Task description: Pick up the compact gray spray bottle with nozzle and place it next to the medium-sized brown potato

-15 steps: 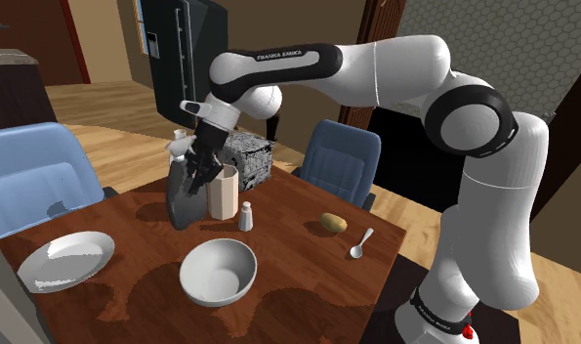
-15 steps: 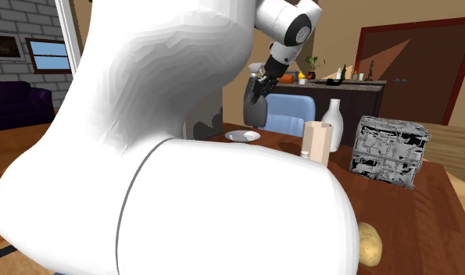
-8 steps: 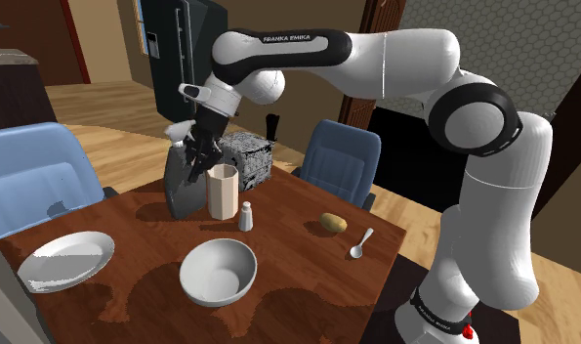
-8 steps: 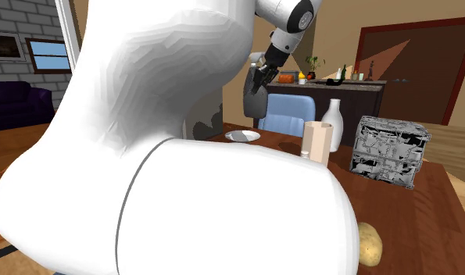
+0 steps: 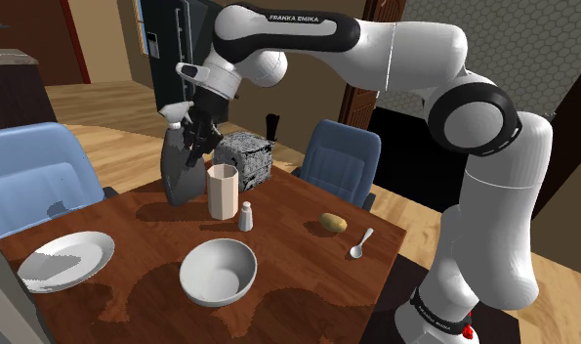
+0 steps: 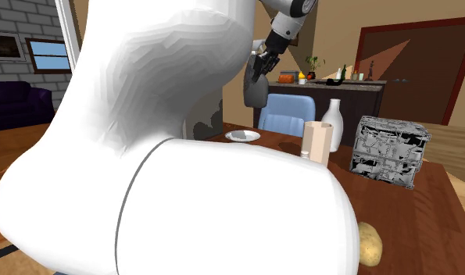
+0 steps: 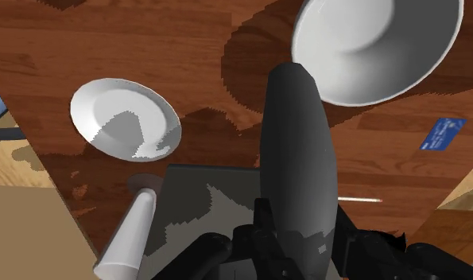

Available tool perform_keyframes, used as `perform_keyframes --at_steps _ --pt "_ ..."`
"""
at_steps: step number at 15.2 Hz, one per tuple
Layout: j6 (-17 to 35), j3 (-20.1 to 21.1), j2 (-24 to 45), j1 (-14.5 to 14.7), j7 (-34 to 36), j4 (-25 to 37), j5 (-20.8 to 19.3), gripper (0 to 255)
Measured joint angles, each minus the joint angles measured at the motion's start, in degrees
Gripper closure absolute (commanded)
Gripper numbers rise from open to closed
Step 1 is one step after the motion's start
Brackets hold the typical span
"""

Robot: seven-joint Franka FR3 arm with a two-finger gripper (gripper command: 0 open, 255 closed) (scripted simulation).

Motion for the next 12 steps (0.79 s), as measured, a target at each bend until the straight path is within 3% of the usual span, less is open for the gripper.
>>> perform_keyframes --at_steps 12 --pt "-8.5 -0.2 1.5 -1.0 4.4 11.0 -0.6 255"
